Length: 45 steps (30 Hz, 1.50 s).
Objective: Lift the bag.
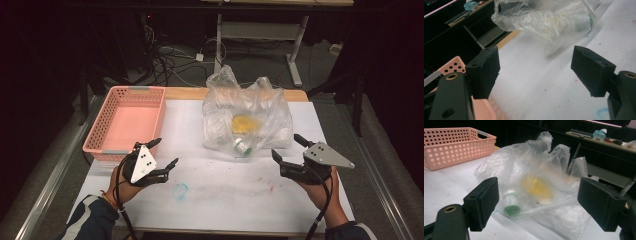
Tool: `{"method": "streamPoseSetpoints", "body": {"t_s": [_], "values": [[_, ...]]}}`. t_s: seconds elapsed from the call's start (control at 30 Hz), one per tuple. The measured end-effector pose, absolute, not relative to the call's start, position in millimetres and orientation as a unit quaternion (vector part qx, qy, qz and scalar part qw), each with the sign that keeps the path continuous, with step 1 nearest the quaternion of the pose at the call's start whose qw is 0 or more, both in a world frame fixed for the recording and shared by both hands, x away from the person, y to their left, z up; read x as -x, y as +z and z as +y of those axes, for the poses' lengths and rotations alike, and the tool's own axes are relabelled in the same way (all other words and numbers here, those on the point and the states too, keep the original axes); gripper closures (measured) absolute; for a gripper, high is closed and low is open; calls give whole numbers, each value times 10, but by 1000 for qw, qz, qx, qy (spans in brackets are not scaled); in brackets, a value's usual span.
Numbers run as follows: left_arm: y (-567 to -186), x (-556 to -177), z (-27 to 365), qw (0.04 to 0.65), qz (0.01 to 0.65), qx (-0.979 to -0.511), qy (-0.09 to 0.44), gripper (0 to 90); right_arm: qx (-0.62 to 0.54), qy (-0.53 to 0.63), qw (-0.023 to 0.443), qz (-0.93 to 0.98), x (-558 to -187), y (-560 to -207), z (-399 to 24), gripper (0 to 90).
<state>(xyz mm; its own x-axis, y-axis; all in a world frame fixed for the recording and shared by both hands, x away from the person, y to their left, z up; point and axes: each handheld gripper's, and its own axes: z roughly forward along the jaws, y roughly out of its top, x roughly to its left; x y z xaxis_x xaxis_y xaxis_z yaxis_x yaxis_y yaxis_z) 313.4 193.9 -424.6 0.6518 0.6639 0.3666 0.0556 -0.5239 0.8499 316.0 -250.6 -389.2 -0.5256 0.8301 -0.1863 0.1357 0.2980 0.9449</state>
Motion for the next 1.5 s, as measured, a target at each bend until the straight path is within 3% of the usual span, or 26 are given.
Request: {"method": "streamPoseSetpoints", "body": {"t_s": [1.5], "values": [[-4706,-2758,2436,381,252,-829,324,225,-308,431,319,786,-2637,-4632,-2446,177]]}}
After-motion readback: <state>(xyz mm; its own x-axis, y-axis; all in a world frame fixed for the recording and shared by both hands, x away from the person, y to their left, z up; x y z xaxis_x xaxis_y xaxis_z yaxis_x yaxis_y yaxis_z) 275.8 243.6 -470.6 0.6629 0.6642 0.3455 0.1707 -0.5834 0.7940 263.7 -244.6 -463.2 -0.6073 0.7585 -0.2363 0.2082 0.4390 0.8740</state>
